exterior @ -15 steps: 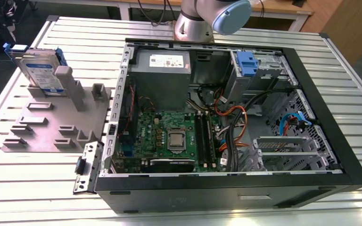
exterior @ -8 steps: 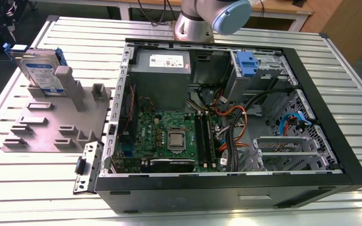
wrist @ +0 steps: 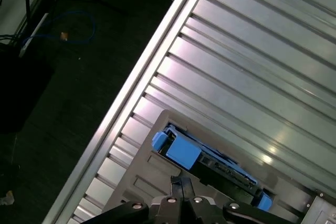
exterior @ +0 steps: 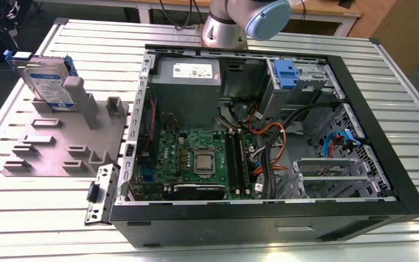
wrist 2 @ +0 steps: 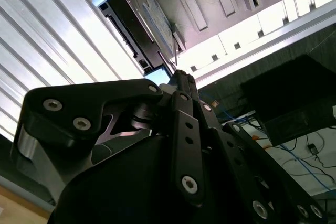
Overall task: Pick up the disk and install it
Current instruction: 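Pick up the disk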
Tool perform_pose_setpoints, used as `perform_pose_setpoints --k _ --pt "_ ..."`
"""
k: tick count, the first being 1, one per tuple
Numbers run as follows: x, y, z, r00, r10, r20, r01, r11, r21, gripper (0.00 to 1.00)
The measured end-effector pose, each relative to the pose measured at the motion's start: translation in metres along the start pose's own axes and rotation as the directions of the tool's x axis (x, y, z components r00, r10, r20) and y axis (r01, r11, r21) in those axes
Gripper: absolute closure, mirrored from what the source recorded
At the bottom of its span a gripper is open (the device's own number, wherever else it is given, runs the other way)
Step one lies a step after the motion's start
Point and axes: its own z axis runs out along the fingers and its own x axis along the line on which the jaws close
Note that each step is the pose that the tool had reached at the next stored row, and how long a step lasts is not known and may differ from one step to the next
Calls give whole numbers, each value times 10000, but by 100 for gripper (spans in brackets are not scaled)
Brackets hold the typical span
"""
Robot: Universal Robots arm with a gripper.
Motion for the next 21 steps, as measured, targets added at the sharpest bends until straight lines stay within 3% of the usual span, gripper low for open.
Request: perform_pose_setpoints --k 8,21 --pt "0 0 0 9998 -211 -10 211 9998 7 89" --pt "0 0 0 9997 -234 -11 234 9997 9 89"
